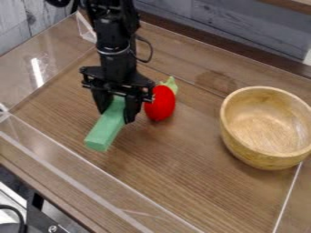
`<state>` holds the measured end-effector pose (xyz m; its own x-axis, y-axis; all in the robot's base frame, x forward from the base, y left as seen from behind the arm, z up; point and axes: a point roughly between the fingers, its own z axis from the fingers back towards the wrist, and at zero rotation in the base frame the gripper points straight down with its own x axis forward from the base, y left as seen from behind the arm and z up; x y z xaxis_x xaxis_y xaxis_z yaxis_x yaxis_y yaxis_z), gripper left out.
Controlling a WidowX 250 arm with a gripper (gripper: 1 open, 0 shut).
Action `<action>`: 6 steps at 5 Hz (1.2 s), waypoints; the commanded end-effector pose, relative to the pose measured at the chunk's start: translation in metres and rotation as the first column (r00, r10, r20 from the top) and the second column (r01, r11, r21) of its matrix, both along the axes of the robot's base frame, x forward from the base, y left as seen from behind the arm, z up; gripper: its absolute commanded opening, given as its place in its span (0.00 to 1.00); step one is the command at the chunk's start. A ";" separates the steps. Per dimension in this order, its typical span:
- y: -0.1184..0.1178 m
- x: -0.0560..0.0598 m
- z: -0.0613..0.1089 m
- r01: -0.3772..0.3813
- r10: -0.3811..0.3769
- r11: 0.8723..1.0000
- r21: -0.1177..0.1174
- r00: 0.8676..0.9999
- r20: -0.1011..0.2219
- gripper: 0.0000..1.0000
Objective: Remove the green block from the brown bowl and put it on the table
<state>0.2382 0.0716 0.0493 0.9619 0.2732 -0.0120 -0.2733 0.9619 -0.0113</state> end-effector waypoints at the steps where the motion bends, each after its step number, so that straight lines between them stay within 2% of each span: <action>1: 0.006 0.003 0.004 -0.011 0.011 1.000 0.009 1.000 0.024 0.00; 6: 0.015 0.002 -0.006 0.002 -0.002 1.000 -0.007 1.000 0.007 0.00</action>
<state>0.2347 0.0825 0.0358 0.9637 0.2639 -0.0412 -0.2649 0.9640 -0.0215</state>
